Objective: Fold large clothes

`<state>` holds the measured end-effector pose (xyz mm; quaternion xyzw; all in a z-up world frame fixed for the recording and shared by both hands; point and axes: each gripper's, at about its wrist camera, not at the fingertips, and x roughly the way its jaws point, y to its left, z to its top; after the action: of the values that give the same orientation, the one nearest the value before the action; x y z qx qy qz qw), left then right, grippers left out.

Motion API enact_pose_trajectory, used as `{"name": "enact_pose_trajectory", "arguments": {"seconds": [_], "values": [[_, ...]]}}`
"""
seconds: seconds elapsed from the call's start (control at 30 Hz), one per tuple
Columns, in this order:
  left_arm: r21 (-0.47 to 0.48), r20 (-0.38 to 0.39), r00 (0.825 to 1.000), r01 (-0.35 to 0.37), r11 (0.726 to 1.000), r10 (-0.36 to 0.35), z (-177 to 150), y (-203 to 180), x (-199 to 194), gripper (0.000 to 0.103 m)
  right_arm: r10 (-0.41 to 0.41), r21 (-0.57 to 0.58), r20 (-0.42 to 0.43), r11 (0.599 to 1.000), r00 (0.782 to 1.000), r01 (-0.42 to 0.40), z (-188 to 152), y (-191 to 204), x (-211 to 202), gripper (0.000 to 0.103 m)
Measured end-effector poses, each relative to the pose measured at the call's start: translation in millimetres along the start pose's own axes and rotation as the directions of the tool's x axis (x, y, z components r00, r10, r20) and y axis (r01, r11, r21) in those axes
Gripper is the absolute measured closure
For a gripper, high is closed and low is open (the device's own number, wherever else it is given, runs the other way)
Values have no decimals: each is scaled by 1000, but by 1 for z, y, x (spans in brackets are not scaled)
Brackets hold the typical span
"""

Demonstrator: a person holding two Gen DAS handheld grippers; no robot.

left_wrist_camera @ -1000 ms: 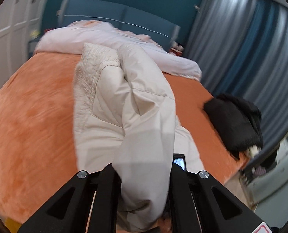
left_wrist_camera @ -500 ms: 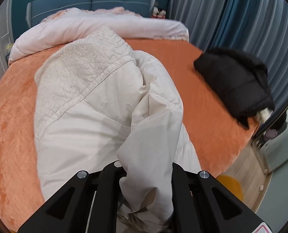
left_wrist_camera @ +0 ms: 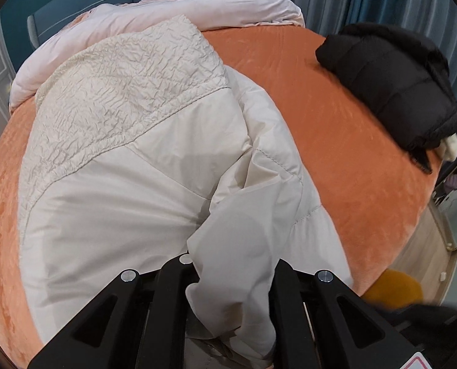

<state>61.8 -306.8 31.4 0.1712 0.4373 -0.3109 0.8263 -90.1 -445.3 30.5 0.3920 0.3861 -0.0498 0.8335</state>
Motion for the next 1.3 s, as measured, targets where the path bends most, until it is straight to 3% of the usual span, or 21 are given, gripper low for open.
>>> {"name": "enact_pose_trajectory", "arguments": {"seconds": [0.17,0.23,0.27,0.3,0.4,0.43,0.5,0.6,0.67,0.73,0.77,0.8,0.83,0.9,0.93,1.03,1.13,1.3], "values": [[50,8,999,-49,998,49,-8,-10,10,94,-24,-53,78,998,997,28,42,11,-22,92],[45,12,1000,-26,999,25,-9,-11,7,83,-22,-88,125,996,992,33,50,44,-15,75],[29,24,1000,10,1000,-11,-11,-9,0,68,-14,-119,149,992,989,32,60,60,-12,69],[15,39,999,36,999,-36,-12,-8,-8,61,-13,-141,168,989,986,37,70,70,-14,60],[19,83,996,42,999,-43,-20,-9,-37,59,-6,-221,189,974,982,48,98,102,-2,54],[28,116,992,52,998,-54,-26,-6,-56,58,9,-255,167,966,986,34,110,116,6,43],[25,172,982,75,997,-78,-36,3,-87,44,7,-278,135,960,991,31,124,132,25,38],[-14,260,959,124,992,-116,-57,29,-139,35,-11,-322,86,946,996,38,134,159,53,35],[-61,289,954,103,993,-81,-70,53,-161,34,4,-347,60,938,998,18,138,176,64,35],[-130,296,955,68,989,-26,-77,76,-170,34,34,-365,8,930,999,-28,130,190,83,26],[-180,295,956,55,982,0,-79,90,-171,34,34,-371,-18,928,999,-39,129,194,92,26],[-216,292,956,45,975,21,-79,100,-171,35,21,-372,-43,927,999,-36,127,197,103,34],[-259,284,958,31,965,46,-79,111,-170,35,-4,-380,-91,925,996,-31,124,201,119,65],[-301,283,957,27,953,62,-75,123,-170,35,10,-382,-120,922,993,-55,121,204,125,83],[-312,294,953,27,950,70,-73,129,-173,35,44,-383,-108,920,993,-83,123,202,119,87],[-297,333,939,14,955,90,-61,133,-182,35,154,-368,-32,917,988,-155,130,190,74,92],[-264,345,936,22,964,73,-48,125,-178,35,119,-300,50,949,992,-99,133,139,47,92],[-185,281,960,47,982,7,-21,92,-131,35,19,-107,2,994,1000,-19,127,41,81,90]]}}
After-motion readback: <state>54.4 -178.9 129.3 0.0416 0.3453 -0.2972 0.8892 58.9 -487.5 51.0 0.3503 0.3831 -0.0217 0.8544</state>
